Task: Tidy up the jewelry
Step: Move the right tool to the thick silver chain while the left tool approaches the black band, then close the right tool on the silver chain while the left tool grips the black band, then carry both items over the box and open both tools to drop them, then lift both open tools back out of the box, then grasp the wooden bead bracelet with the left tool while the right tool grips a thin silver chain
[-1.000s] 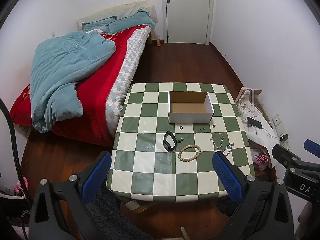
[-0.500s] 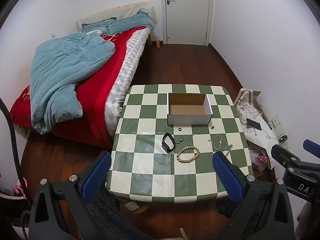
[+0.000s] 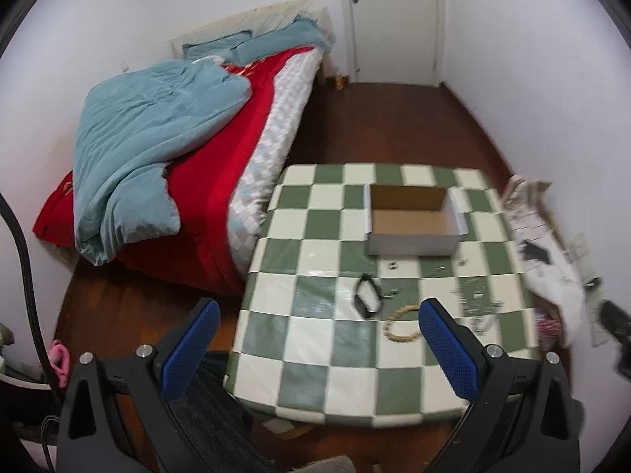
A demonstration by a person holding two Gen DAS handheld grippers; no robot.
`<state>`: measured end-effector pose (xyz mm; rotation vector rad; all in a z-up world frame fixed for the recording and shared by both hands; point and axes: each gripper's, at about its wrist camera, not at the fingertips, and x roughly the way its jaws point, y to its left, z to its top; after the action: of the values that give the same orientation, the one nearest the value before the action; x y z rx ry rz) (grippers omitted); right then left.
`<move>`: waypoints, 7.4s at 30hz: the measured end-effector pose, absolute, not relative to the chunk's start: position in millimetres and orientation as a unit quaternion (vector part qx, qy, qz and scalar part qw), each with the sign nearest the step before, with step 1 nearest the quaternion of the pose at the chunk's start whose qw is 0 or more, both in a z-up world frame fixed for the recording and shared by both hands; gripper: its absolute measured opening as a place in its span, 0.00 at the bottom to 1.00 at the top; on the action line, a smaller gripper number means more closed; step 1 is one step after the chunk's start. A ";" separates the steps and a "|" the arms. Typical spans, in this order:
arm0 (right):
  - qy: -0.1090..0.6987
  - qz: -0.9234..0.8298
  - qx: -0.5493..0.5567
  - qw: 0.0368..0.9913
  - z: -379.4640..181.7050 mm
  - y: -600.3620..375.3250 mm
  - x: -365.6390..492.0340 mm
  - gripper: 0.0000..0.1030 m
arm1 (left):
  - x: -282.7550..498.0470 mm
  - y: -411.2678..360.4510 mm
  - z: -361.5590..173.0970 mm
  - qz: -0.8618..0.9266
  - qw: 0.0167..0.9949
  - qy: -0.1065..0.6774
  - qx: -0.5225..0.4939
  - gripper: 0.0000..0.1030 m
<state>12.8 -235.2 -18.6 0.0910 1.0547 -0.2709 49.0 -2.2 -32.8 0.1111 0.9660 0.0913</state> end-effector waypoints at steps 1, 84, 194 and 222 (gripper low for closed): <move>0.507 -0.133 0.049 0.850 -27.3 -241.9 18.2 1.00 | 57.3 -1.5 -43.5 0.049 0.878 0.471 0.061 1.00; 0.536 -0.127 0.130 0.824 -201.8 -263.1 130.6 0.01 | 166.7 -32.1 -182.8 -0.022 0.839 0.538 0.080 0.00; 0.596 -0.106 0.110 0.788 -249.6 -250.9 96.6 0.78 | 130.0 -50.3 -242.7 -0.035 0.809 0.576 0.112 0.96; 0.583 -0.094 0.035 0.806 -315.3 -237.5 186.3 0.06 | 141.0 -38.7 -276.6 0.000 0.802 0.580 0.141 0.06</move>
<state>186.3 -237.5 -315.3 0.0743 1.2483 -0.2005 141.0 -38.7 -276.6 0.3022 1.2426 0.0002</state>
